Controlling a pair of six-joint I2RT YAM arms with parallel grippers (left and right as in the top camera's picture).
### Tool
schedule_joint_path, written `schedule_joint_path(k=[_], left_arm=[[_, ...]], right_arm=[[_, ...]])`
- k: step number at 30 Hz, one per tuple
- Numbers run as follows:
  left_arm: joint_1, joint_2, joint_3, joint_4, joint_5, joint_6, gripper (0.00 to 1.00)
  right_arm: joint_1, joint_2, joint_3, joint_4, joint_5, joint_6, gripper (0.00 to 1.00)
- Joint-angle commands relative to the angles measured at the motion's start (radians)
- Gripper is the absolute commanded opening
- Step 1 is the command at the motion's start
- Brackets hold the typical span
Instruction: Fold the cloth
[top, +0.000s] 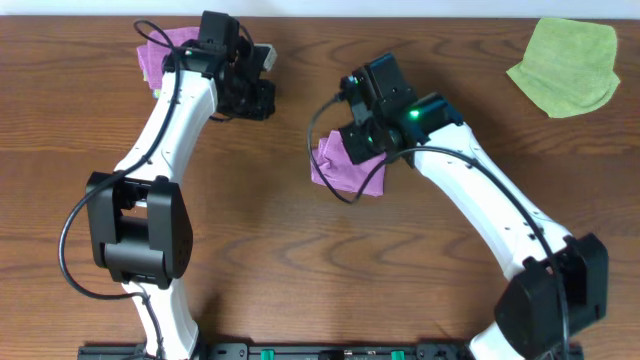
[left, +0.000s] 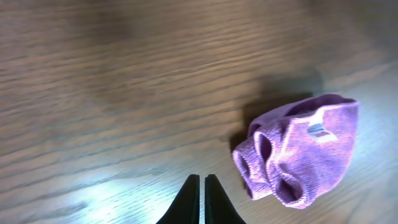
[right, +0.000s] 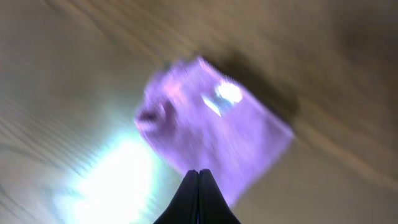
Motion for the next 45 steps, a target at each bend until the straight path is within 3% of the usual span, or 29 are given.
schedule_joint_path(k=[1, 7, 14, 19, 31, 37, 45], left_arm=[[-0.029, -0.032, -0.061, 0.024, 0.085, 0.018, 0.06], [-0.134, -0.032, -0.148, 0.077, 0.164, 0.044, 0.06], [-0.229, -0.04, -0.145, 0.105, 0.163, 0.063, 0.06], [-0.232, -0.041, -0.144, 0.128, 0.124, 0.063, 0.06], [-0.31, 0.023, -0.144, 0.13, 0.019, 0.066, 0.06], [-0.316, 0.032, -0.177, 0.119, -0.117, 0.069, 0.06], [-0.316, 0.032, -0.263, 0.188, -0.136, 0.082, 0.06]], right_arm=[[-0.005, -0.007, 0.004, -0.039, 0.127, 0.044, 0.02], [-0.06, -0.008, 0.004, -0.118, 0.336, 0.083, 0.01], [-0.291, -0.021, 0.004, -0.184, 0.207, 0.097, 0.01], [-0.376, -0.034, 0.004, -0.207, 0.196, 0.085, 0.01], [-0.392, -0.037, 0.004, -0.186, 0.198, 0.043, 0.01], [-0.412, -0.037, 0.004, -0.186, 0.197, 0.044, 0.02], [-0.415, -0.037, 0.004, -0.187, 0.196, 0.045, 0.02]])
